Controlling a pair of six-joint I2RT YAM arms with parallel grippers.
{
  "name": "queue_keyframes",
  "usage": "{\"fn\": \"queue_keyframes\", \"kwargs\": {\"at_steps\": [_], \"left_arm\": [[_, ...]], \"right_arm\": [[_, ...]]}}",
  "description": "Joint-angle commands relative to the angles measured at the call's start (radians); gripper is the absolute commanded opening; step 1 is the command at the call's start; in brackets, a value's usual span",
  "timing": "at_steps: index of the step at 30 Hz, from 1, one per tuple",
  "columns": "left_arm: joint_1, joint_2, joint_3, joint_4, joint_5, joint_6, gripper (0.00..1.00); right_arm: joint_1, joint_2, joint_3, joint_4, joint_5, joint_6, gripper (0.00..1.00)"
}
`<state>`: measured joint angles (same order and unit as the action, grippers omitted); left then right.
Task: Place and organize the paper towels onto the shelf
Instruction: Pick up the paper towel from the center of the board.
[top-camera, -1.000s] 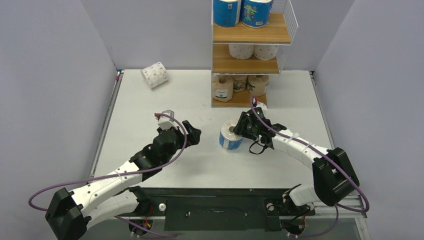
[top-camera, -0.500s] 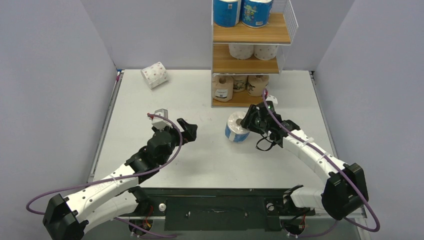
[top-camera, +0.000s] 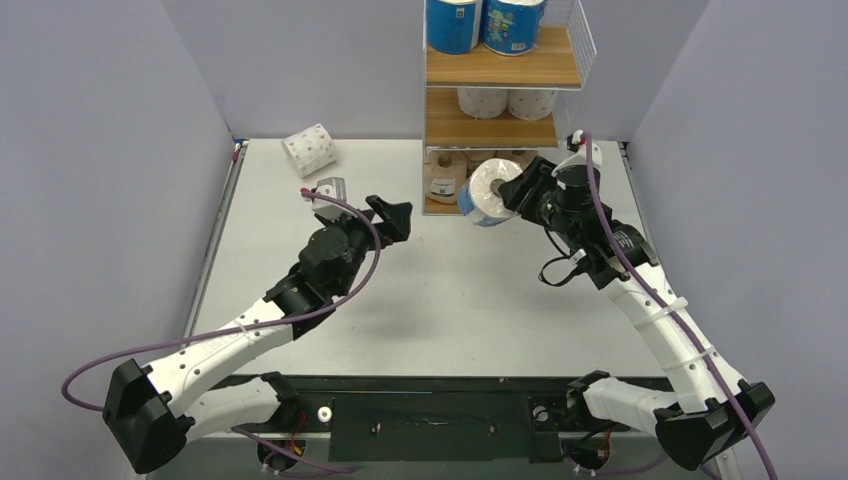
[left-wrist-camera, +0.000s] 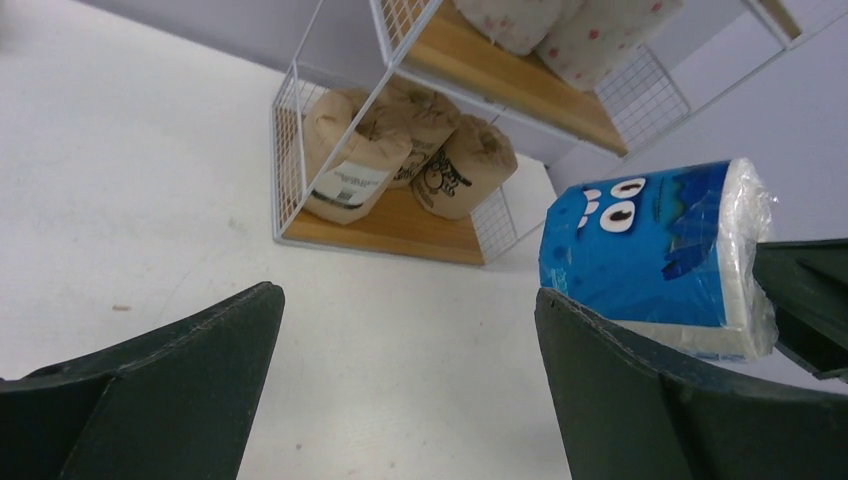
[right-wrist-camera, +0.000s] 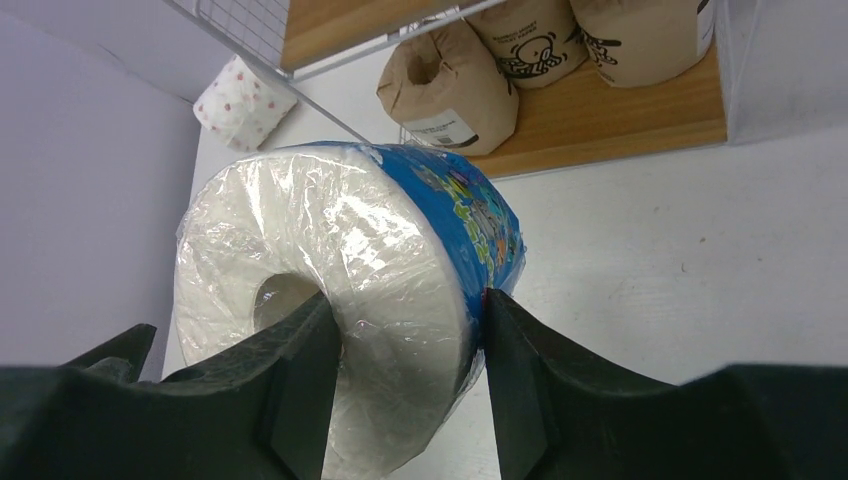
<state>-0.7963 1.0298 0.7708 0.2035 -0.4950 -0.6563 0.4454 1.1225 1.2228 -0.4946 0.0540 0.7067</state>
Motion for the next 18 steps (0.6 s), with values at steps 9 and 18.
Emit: {"fn": "queue_keyframes", "kwargs": {"at_steps": [9, 18], "left_arm": [[0.042, 0.151, 0.213, 0.436, 0.105, 0.287, 0.96], [0.161, 0.236, 0.323, 0.555, 0.395, 0.324, 0.96]], "right_arm": [[-0.024, -0.009, 0.267, 0.024, 0.098, 0.030, 0.36], [-0.044, 0.084, 0.450, 0.055, 0.102, 0.053, 0.37]]}}
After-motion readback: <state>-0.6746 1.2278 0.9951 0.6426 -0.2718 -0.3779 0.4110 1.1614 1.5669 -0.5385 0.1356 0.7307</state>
